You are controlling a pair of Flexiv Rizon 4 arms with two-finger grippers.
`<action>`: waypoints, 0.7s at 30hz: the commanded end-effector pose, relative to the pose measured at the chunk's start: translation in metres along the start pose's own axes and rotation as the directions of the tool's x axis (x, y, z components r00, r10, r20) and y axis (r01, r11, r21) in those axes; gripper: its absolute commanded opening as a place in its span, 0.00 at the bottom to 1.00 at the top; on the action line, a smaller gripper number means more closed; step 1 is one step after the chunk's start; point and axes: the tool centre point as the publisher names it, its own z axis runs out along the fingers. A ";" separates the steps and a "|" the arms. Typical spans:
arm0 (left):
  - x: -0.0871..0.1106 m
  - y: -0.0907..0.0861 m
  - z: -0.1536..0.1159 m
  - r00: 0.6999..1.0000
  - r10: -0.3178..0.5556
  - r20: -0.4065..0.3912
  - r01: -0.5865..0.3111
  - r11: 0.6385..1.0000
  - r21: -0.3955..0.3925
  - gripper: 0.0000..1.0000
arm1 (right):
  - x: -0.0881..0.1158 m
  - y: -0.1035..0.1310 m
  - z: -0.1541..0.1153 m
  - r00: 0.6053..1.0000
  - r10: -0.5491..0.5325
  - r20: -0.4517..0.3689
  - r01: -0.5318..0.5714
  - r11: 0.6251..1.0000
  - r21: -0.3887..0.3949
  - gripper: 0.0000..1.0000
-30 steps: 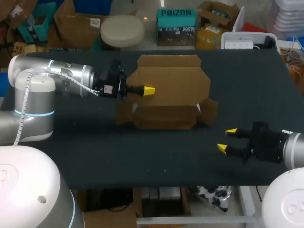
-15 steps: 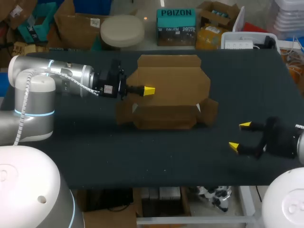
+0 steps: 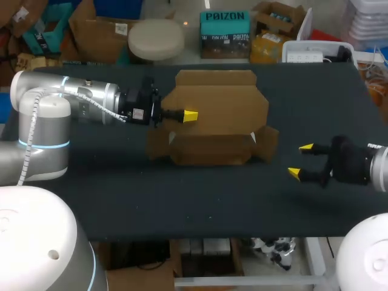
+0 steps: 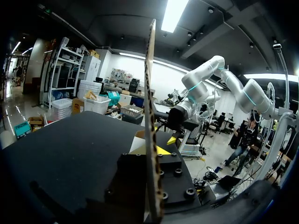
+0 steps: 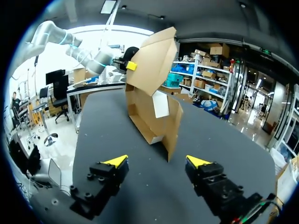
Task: Assemble the packaging by folding the flat box into shape, placing the metal phone stand inside, and closing the box properly
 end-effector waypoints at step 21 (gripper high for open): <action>-0.002 0.004 0.001 1.000 -0.001 -0.003 0.001 1.000 -0.003 0.00 | -0.027 0.000 0.077 0.999 0.033 -0.042 -0.033 0.999 -0.012 0.47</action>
